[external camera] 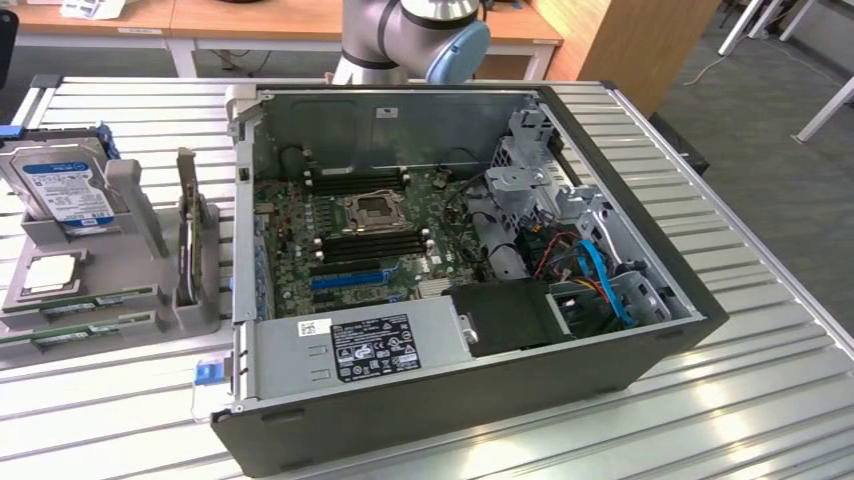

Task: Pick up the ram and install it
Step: 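Pick up the ram and move it above insertion slot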

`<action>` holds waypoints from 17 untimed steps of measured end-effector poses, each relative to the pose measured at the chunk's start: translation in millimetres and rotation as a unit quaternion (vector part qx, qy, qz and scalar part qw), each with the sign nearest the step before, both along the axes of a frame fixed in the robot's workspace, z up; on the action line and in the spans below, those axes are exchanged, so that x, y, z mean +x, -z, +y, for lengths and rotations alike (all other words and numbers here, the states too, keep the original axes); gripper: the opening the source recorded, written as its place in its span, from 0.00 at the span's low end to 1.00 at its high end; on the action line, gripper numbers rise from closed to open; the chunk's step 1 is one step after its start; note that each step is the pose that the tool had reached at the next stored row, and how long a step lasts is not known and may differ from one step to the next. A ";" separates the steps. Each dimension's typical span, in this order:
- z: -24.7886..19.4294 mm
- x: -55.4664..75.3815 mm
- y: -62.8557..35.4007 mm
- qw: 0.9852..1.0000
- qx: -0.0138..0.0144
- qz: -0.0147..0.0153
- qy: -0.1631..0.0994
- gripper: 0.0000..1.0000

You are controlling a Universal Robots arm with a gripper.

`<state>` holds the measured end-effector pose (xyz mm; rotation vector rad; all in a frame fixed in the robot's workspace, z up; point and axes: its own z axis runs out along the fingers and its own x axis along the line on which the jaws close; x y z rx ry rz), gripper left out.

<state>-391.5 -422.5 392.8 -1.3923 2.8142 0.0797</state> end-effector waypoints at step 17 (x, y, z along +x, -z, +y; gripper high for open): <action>0.0 0.0 0.0 0.988 0.000 0.000 -0.153 0.10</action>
